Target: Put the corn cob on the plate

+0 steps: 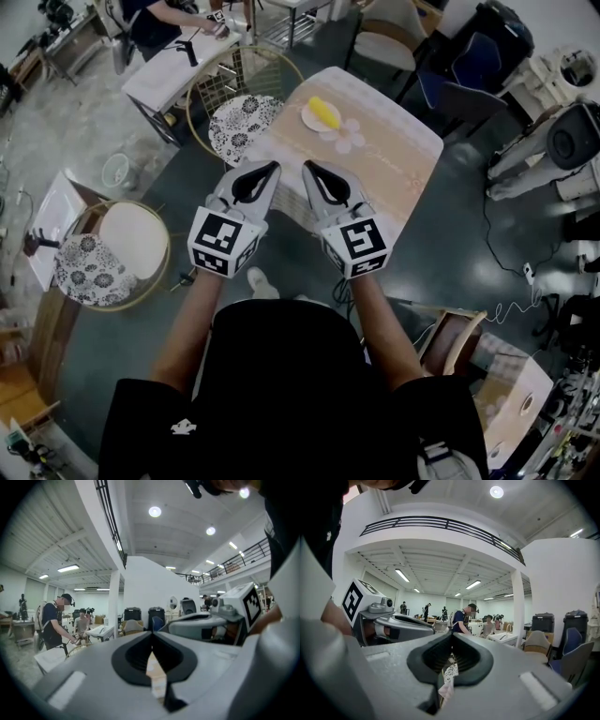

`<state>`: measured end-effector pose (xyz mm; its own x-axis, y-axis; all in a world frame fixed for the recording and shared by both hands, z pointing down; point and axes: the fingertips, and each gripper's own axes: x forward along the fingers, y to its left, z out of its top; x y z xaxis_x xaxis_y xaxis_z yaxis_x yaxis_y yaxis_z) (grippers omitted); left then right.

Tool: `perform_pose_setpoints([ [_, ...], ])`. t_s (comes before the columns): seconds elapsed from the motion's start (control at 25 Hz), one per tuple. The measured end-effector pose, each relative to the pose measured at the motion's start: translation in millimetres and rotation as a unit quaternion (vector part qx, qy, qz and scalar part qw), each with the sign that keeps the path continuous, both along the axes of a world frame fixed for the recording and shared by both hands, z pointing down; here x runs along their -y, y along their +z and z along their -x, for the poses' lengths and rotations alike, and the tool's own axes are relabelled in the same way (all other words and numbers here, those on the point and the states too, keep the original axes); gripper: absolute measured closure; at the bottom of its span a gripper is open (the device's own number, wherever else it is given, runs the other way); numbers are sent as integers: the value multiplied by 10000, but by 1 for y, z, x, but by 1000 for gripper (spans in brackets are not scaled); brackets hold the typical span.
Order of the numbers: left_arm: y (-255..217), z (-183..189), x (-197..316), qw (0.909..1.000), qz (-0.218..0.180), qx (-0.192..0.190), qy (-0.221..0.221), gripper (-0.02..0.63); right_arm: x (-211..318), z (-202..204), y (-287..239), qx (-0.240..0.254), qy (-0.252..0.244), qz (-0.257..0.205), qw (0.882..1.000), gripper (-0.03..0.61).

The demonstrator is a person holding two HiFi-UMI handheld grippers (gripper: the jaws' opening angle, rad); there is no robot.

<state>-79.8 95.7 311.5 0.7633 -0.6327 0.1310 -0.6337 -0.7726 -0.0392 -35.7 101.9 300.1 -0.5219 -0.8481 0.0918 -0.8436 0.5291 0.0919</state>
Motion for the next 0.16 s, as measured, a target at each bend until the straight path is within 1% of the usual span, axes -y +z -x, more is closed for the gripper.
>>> perform_pose_setpoints([
  [0.16,-5,-6,-13,10000,1,-94,21,611,-11,-5,1,-3,-10,19,10000,577],
])
